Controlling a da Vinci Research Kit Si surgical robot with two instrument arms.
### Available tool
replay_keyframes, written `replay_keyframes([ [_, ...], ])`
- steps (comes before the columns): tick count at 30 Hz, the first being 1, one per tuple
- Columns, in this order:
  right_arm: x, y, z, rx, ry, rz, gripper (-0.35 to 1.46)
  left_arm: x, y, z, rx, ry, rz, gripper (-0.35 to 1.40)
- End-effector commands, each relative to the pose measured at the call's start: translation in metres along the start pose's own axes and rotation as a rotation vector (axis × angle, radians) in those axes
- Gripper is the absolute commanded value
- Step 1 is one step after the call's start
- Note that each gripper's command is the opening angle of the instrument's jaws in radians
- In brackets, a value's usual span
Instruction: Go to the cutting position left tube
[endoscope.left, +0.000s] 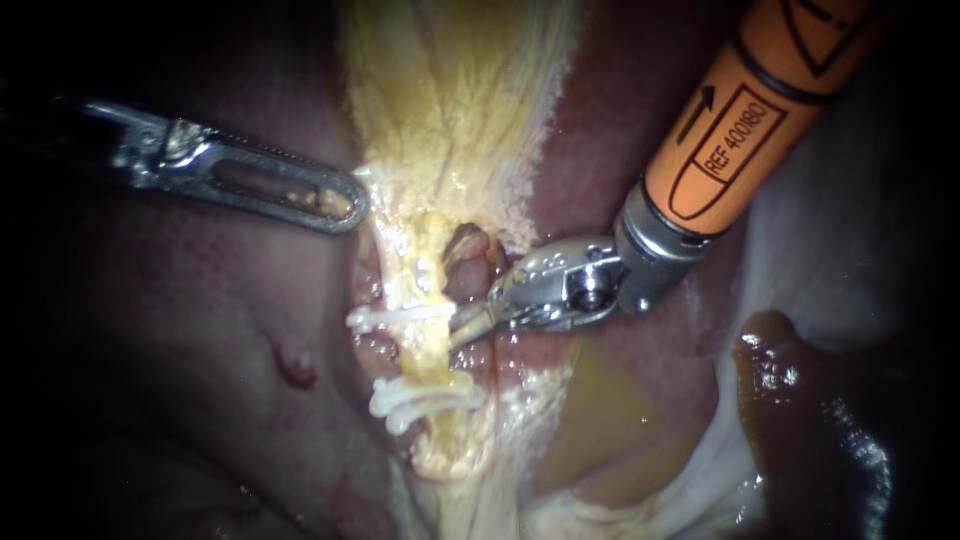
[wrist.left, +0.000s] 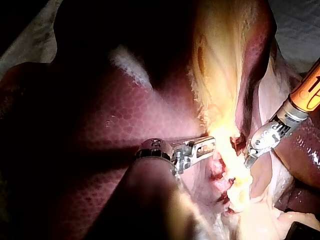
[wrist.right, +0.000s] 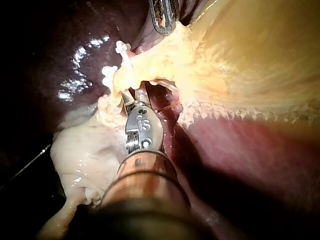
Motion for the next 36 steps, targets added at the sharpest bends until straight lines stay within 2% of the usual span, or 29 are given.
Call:
replay_keyframes([
  [1, -0.0001, 0.0001, 0.0, 0.0, 0.0, 0.0, 0.21, 0.0, 0.0, 0.0, 0.0, 0.0, 0.0, -0.35],
  [5, -0.0002, 0.0001, 0.0, 0.002, -0.001, -0.001, 0.21, 0.0, 0.0, 0.0, 0.0, 0.0, 0.0, -0.35],
  [8, -0.0004, 0.0002, 0.0001, 0.002, -0.001, -0.002, 0.27, 0.0, 0.0, 0.0, 0.0, 0.0, 0.0, -0.35],
  [13, -0.001, 0.0003, 0.0003, 0.001, -0.003, -0.005, 0.93, 0.0, 0.0, 0.0, 0.0, 0.0, 0.0, -0.35],
  [17, -0.0012, 0.0005, 0.0004, 0.0, -0.003, -0.005, 1.13, 0.0, 0.0, -0.0001, 0.0, 0.0, 0.0, -0.35],
  [20, -0.0013, 0.0006, 0.0002, 0.003, -0.003, -0.005, 1.18, 0.0, 0.0, -0.0001, 0.0, 0.0, 0.0, -0.35],
  [36, -0.0036, 0.0022, -0.0021, -0.002, -0.003, -0.002, 1.15, 0.0001, 0.0, -0.0001, 0.0, 0.0, 0.001, -0.35],
])
